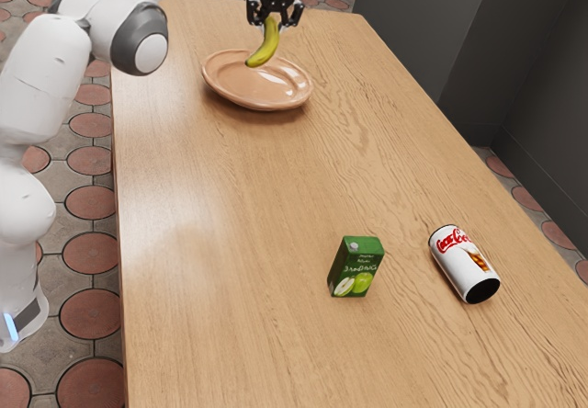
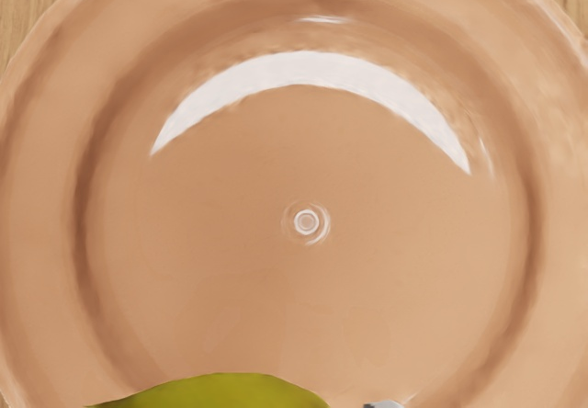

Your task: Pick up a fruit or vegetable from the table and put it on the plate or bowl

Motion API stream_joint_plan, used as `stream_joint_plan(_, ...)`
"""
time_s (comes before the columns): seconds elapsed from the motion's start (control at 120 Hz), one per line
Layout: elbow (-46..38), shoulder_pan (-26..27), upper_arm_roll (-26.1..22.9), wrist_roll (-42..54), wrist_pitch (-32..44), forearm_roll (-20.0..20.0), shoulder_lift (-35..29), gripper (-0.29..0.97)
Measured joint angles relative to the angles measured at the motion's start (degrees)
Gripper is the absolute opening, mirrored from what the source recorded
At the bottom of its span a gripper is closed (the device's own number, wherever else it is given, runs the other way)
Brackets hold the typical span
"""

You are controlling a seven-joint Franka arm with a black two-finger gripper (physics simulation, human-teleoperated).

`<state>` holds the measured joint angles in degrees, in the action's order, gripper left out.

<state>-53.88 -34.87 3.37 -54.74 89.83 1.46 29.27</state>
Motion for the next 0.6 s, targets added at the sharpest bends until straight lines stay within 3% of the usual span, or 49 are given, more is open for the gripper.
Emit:
stream_joint_plan(0.2,-2.22,-1.40,1.51,4.12,16.70,2.35,1.51,0.11)
stream_joint_plan(0.383,-6.97,-1.41,1.61,7.64,30.35,2.91,1.54,0.49)
stream_joint_plan(0.5,-7.20,-1.35,1.56,9.27,34.18,-1.33,-0.68,0.60)
stream_joint_plan(0.6,-7.16,-1.42,0.23,10.71,32.16,-2.77,-3.74,0.64)
